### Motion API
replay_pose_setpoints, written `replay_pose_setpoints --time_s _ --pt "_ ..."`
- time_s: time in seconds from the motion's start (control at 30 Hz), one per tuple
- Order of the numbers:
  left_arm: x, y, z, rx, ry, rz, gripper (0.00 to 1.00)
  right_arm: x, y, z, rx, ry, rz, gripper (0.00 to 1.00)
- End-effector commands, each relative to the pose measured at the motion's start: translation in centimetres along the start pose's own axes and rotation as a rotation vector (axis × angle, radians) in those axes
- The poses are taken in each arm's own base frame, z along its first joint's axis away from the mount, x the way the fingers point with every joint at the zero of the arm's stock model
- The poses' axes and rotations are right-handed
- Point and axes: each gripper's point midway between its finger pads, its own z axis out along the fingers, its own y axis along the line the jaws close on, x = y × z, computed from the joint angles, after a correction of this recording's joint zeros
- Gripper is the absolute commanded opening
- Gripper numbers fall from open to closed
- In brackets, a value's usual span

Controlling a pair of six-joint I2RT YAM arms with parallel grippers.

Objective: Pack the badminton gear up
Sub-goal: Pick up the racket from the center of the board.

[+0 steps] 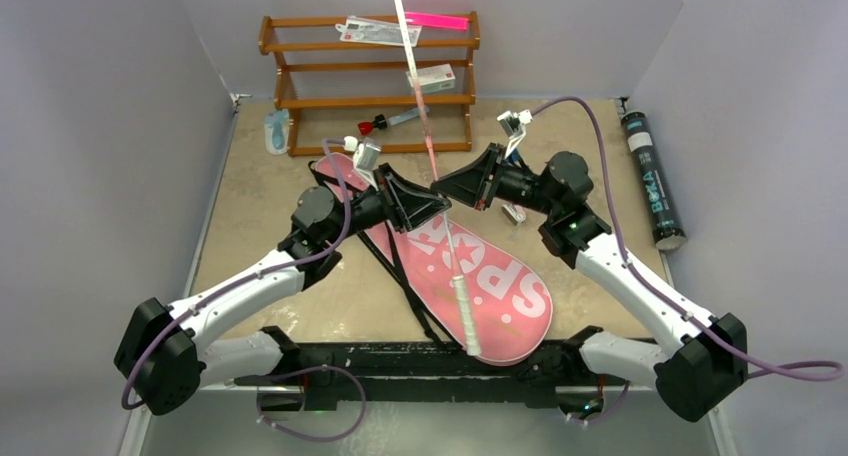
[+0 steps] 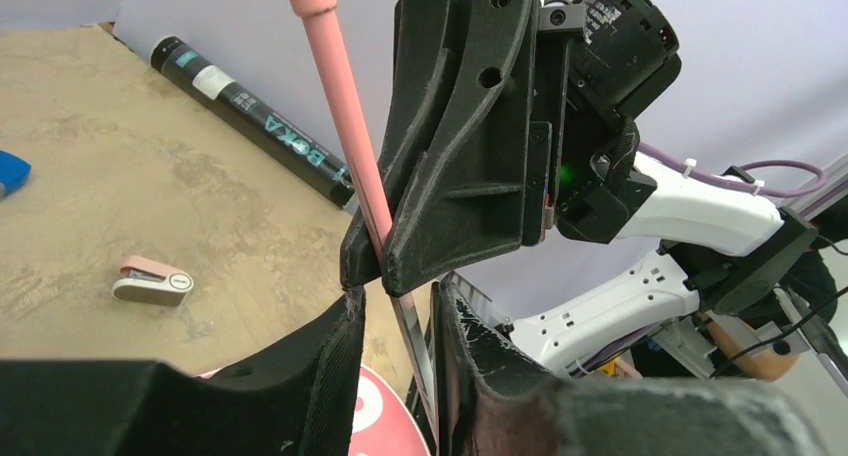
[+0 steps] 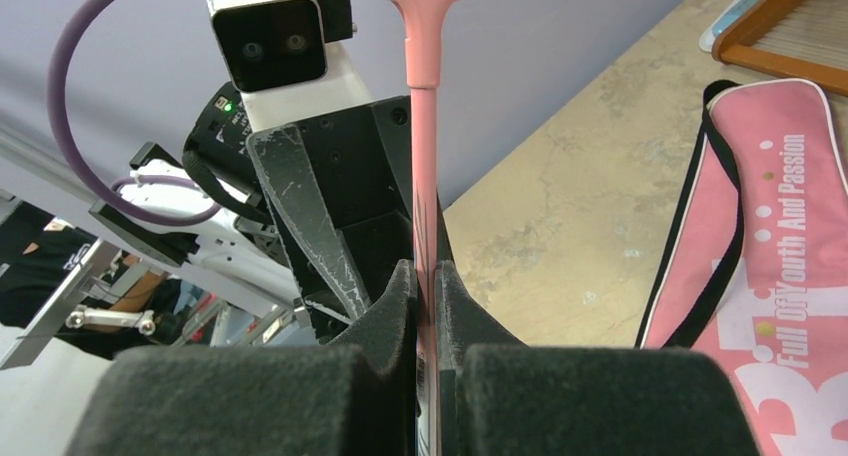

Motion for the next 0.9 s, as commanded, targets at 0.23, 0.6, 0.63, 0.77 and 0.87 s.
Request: replay_pose_setpoints --time_s 0.23,0.6,0.63,0.77,0.87 --pt "-1.7 -2.2 0.5 0.077 -0.017 0.081 0.00 -2.4 3.1 0.3 -0.091 -0.056 -0.096 0.19" --pt "-2.8 2.7 -4.9 -0.359 0.099 0.346 0.00 -1.4 0.6 -2.7 0.166 0.018 -0.238 0.81" --pt "-3.0 3.0 -5.6 -0.398 0.118 0.369 0.00 -1.3 0.6 -2.9 0.179 0.024 -0.247 0.81" --pt "-5.4 3.7 -8.0 -0.552 0.151 0.489 0.00 -1.4 -0.1 -4.2 0.265 0.039 -0.290 0.80" --pt "-6.3 4.3 -9.4 -0.620 0.214 0.599 0.00 -1.1 -1.5 -4.9 0.345 0.070 -0.315 0.77"
